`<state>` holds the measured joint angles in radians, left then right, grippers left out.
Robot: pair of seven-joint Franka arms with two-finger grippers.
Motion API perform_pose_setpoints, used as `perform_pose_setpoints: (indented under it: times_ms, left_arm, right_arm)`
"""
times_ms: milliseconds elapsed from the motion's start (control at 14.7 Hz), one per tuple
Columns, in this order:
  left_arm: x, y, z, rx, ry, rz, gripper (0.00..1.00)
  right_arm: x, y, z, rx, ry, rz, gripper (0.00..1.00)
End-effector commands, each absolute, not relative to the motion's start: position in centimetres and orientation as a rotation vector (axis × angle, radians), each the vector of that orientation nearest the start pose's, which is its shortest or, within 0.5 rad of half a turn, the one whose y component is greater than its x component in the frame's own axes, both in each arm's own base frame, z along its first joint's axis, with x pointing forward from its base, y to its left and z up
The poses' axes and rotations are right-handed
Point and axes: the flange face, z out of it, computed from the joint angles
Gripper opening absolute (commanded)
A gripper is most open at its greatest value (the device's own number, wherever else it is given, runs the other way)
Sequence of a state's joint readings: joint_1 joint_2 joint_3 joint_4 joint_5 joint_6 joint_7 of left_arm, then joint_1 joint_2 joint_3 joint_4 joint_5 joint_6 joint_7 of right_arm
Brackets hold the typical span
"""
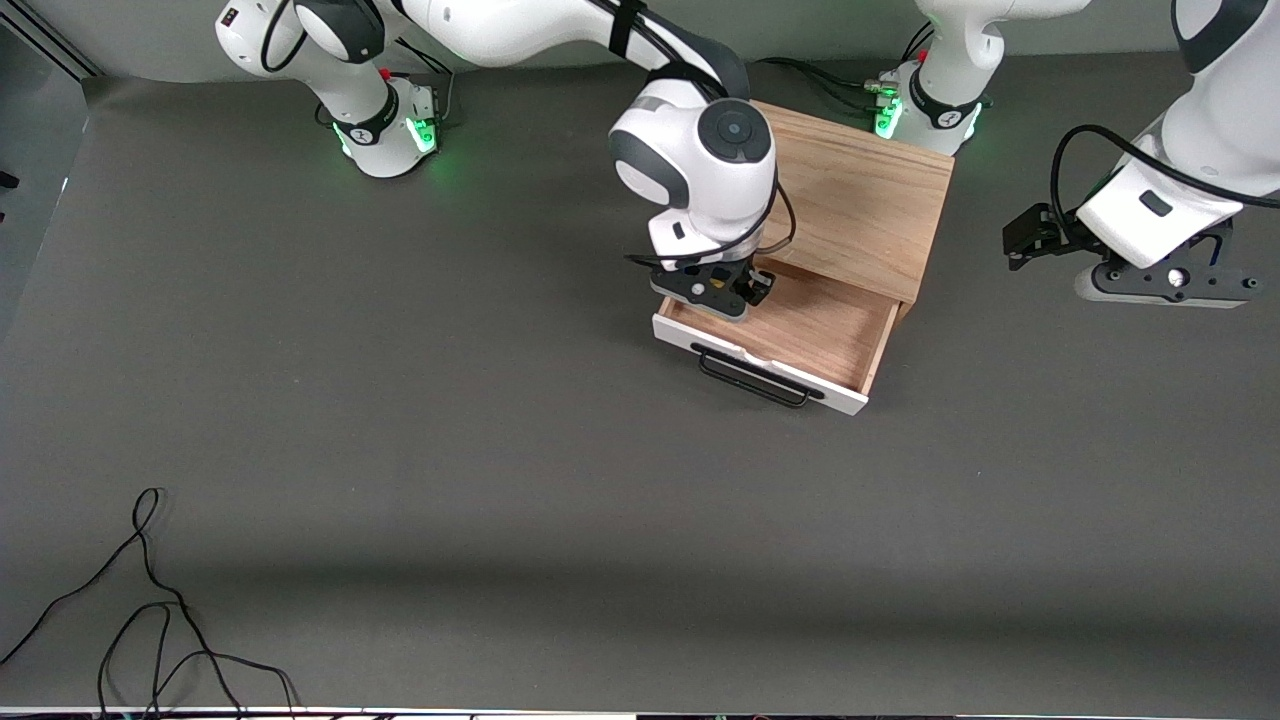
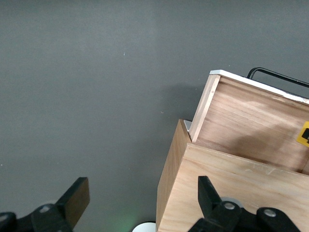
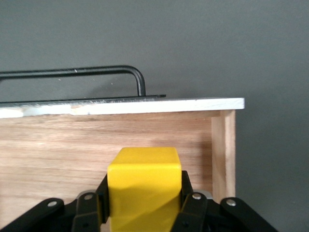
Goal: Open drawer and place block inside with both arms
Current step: 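Carry the yellow cube with the right gripper over the open drawer, then lower the cube into the drawer and open the right gripper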
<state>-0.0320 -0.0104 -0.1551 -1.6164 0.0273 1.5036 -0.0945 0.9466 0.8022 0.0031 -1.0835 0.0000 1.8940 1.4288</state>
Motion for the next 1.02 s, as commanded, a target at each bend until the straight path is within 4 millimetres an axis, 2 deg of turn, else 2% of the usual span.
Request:
perform_pose_setpoints:
  times_ms: [0, 204, 477, 545, 613, 681, 749, 817, 953]
  left_arm:
    - [52.9, -9.8, 60.6, -3.086, 0.17, 0.129, 1.0]
    - [53.0, -9.5, 60.5, -3.089, 0.161, 0.13, 1.0]
    - [53.2, -9.6, 60.3, -3.091, 0.161, 0.135, 1.0]
    - [53.2, -9.4, 60.3, -3.093, 0.156, 0.136, 1.0]
    - [53.2, -9.4, 60.3, -3.093, 0.156, 0.136, 1.0]
    - [53.2, -9.4, 60.3, -3.093, 0.156, 0.136, 1.0]
    - [53.2, -9.4, 60.3, -3.094, 0.156, 0.134, 1.0]
    - [53.2, -9.4, 60.3, -3.094, 0.156, 0.134, 1.0]
    - [53.3, -9.4, 60.2, -3.094, 0.156, 0.136, 1.0]
  right_arm:
    - [44.1, 63.3, 33.3, -3.039, 0.759, -0.047, 0.25]
    - [44.0, 63.3, 31.8, -3.057, 0.764, -0.034, 0.25]
    - [43.6, 63.7, 31.2, -3.061, 0.753, -0.031, 0.27]
    - [43.6, 63.7, 31.1, -3.062, 0.753, -0.03, 0.36]
    - [43.6, 63.7, 31.1, -3.062, 0.753, -0.03, 0.49]
    - [43.6, 63.7, 31.1, -3.062, 0.754, -0.028, 0.76]
    - [43.7, 63.6, 31.2, -3.06, 0.756, -0.029, 0.95]
    - [43.7, 63.7, 31.3, -3.058, 0.756, -0.03, 1.0]
    - [43.7, 63.7, 31.5, -3.055, 0.753, -0.029, 1.0]
